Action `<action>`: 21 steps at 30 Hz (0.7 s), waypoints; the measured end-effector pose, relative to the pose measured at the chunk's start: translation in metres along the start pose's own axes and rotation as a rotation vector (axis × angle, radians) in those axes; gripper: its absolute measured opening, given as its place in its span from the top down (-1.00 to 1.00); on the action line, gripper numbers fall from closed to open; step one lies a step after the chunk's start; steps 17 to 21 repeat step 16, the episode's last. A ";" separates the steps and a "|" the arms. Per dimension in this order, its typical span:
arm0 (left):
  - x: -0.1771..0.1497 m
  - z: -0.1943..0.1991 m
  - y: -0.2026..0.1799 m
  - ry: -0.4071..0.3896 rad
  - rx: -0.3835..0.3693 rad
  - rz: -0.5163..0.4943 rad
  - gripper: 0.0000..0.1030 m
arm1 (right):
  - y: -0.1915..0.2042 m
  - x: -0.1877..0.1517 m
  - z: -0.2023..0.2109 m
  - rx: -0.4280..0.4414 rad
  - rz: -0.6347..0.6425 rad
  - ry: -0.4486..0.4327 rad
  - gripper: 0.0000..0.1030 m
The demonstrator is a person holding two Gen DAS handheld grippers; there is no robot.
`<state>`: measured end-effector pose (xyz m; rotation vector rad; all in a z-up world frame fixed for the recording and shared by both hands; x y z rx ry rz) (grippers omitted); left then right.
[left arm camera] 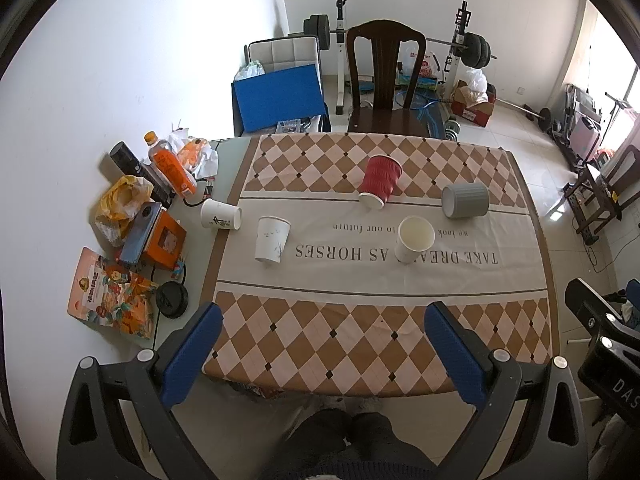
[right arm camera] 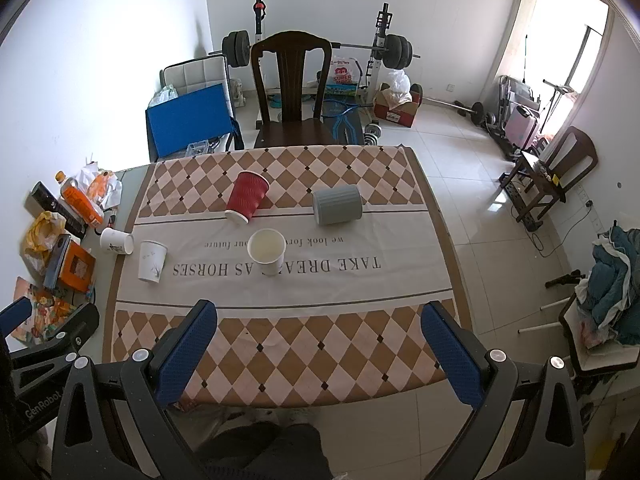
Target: Flip cup upright
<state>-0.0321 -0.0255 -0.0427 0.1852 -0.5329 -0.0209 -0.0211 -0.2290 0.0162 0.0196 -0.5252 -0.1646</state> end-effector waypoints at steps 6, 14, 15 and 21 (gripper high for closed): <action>0.000 0.000 0.000 -0.001 0.000 0.001 -1.00 | 0.000 0.001 0.000 0.002 0.002 -0.001 -1.00; -0.003 -0.001 0.004 -0.002 0.002 0.001 -1.00 | 0.005 -0.006 -0.001 0.006 0.007 0.003 -1.00; -0.002 -0.001 0.004 -0.001 -0.002 -0.001 -1.00 | 0.006 -0.008 -0.001 0.006 0.010 0.004 -1.00; -0.002 -0.001 0.004 -0.001 -0.006 0.000 -1.00 | 0.008 -0.010 -0.001 0.006 0.012 0.005 -1.00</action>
Point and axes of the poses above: each gripper's, at about its wrist camera, not at the fingertips, and z roughly against the way its jaws point, y to its left, x to its top, the point moved 2 cm from there along -z, roughly the way its jaws point, and after that the axes turned 7 degrees about x, right-handed, at the moved point
